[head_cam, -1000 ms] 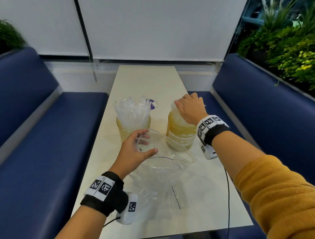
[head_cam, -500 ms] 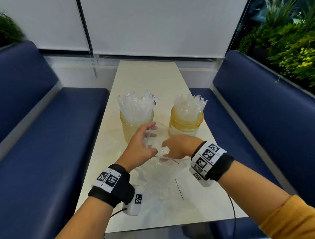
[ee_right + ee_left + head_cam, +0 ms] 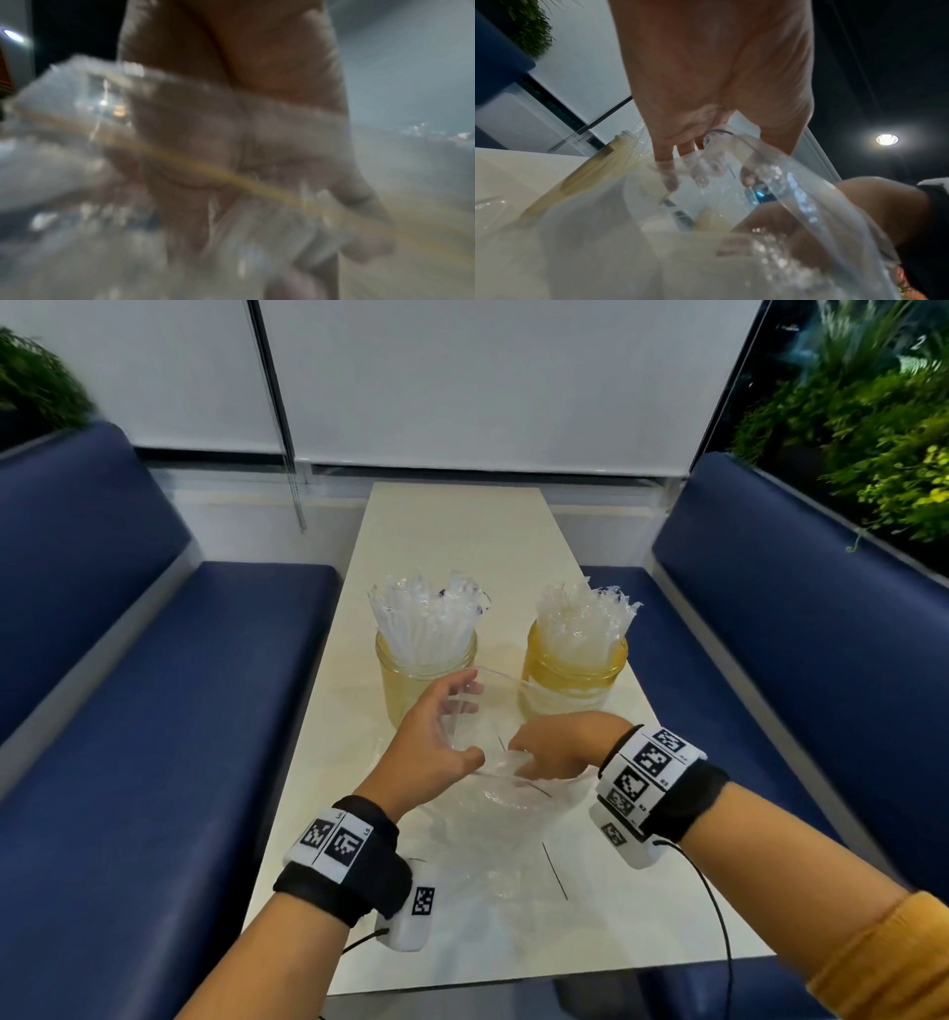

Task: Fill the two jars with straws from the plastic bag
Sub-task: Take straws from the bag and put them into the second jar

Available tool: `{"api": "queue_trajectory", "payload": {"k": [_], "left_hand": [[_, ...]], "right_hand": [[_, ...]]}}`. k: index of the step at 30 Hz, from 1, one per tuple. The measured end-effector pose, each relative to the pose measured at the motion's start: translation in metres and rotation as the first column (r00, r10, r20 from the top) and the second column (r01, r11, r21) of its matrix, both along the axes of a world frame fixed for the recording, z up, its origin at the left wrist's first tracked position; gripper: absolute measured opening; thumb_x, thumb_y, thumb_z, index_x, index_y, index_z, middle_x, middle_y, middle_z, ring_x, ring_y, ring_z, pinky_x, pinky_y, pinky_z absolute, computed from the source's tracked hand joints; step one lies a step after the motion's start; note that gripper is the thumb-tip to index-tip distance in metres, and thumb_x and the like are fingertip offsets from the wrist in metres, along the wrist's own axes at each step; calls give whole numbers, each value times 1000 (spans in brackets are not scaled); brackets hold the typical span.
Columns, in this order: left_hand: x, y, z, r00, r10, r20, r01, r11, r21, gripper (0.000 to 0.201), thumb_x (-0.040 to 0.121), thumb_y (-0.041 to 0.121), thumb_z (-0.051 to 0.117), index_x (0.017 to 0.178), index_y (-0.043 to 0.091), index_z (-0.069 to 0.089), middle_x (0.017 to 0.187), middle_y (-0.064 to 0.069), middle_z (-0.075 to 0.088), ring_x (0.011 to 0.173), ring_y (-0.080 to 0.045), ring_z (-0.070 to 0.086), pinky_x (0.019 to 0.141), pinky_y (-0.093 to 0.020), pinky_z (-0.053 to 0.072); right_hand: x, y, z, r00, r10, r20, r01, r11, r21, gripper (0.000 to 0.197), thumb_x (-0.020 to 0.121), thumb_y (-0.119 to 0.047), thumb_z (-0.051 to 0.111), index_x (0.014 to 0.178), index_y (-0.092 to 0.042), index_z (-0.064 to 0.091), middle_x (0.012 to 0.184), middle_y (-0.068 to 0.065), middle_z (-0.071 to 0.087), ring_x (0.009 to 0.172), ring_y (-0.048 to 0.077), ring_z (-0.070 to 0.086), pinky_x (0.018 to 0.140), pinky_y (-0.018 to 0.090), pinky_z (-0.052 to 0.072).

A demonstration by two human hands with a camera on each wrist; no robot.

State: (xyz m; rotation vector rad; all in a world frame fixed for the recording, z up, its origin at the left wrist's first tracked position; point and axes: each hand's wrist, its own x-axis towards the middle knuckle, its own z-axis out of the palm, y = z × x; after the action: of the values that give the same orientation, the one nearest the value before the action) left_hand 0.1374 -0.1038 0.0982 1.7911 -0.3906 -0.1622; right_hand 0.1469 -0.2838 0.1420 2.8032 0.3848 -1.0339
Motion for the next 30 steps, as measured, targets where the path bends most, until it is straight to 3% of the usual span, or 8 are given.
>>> {"api": "queue_trajectory", "payload": {"k": [6,10,13,17,20,23,25,30], "left_hand": [[-2,-3,-3,998,-61,-8,61,997,43,92,67,15,92,145,29,44,134,15,57,131,2,47,107,-21,41],[-4,-12,-3,998,-20,61,13,992,123,95,59,35,96,140,32,47,135,19,52,125,6,47,97,-12,36],[-1,-17,-8,989,93,111,-105,989,102,69,66,41,91,124,25,56,118,13,62,108,-3,58,87,-21,46],[0,-20,-7,960,209,185,-207,978,-29,29,86,24,77,111,23,64,106,15,69,100,4,63,84,-18,49],[2,-22,-1,957,220,187,-208,974,-86,35,91,17,71,120,34,61,117,19,67,111,9,60,94,-15,50],[7,-20,0,963,204,174,-185,976,-116,44,95,15,67,131,37,55,127,14,66,120,2,60,101,-22,49],[9,-20,1,967,196,165,-178,977,-119,45,93,8,66,133,26,56,125,8,67,118,-2,62,100,-28,52],[4,-25,6,975,188,116,-166,970,-177,37,94,0,59,125,20,58,108,4,72,100,-1,69,80,-21,57]], "right_hand": [[-1,7,49,984,5,177,-12,999,37,48,96,-42,58,137,-17,54,125,3,60,108,26,59,88,35,49],[-2,18,72,949,24,314,-53,995,82,53,91,-42,67,136,-16,56,123,6,63,107,26,62,85,32,50],[-2,23,78,891,-85,445,-36,966,258,53,78,-41,80,124,-19,64,116,2,63,99,20,59,75,27,45],[-1,27,74,810,-389,439,33,777,628,53,64,-40,89,108,-20,66,100,2,63,76,17,63,60,25,49],[-3,28,57,760,-555,338,23,543,840,63,59,-51,89,111,-27,62,99,-2,59,80,13,64,66,27,56],[-8,32,41,729,-633,262,-30,352,936,60,61,-54,88,109,-27,63,96,-11,62,72,-3,56,63,13,46],[-8,40,30,723,-644,250,-47,315,948,51,64,-55,85,103,-28,65,93,-14,64,75,-5,57,66,11,43],[-3,58,-4,703,-667,247,-48,303,952,30,83,-55,66,91,-26,68,81,-8,69,82,11,68,76,37,57]]}}
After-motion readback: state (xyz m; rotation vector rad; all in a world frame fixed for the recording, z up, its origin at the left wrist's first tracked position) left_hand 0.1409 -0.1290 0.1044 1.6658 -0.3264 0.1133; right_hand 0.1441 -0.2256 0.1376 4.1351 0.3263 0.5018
